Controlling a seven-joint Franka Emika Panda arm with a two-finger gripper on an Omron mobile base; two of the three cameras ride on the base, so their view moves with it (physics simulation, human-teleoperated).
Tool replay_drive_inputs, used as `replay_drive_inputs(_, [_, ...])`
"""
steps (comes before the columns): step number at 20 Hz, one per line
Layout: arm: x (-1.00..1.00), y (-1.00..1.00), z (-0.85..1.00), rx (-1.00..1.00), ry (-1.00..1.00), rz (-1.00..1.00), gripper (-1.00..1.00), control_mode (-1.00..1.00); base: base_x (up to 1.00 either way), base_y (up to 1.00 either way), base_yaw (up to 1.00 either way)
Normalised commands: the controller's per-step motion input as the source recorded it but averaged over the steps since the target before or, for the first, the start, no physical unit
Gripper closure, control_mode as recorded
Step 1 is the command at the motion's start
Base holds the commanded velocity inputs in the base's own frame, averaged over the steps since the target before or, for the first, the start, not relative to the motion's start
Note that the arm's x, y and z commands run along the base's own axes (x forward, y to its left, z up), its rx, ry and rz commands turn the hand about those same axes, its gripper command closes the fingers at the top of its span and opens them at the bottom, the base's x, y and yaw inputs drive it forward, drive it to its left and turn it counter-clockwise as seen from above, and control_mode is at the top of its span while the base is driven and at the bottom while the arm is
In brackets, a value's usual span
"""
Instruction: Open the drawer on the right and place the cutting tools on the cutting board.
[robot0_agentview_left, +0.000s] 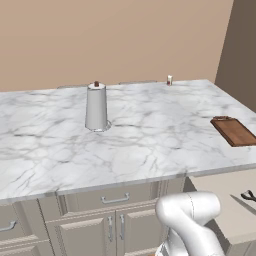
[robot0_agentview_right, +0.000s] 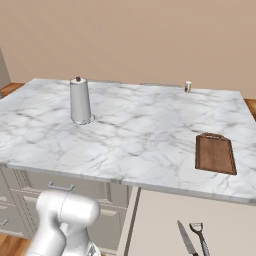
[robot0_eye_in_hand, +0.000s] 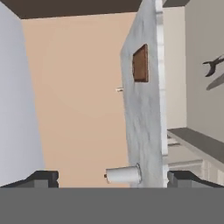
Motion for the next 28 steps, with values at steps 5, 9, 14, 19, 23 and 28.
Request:
replay_drive_inputs(5, [0.01,0.49,0.74,-0.18,0.00,-0.01,-1.00,-1.00,0.00,0.00,0.00])
replay_drive_inputs(9, [0.15,0.54,0.54,-0.20,0.04,-0.02,-1.00,-1.00,0.00,0.00,0.00])
replay_drive_inputs(14, [0.24,0.71,0.29,-0.22,0.14,-0.04,-1.00,-1.00,0.00,0.00,0.00])
replay_drive_inputs(19, [0.21,0.49,0.40,-0.14,0.09,-0.08,-1.00,-1.00,0.00,0.00,0.00])
replay_drive_inputs(23, [0.10,0.33,0.47,-0.14,0.02,-0.08,-1.00,-1.00,0.00,0.00,0.00])
replay_drive_inputs(28, [0.39,0.20,0.02,-0.17,0.18,-0.05,-1.00,-1.00,0.00,0.00,0.00])
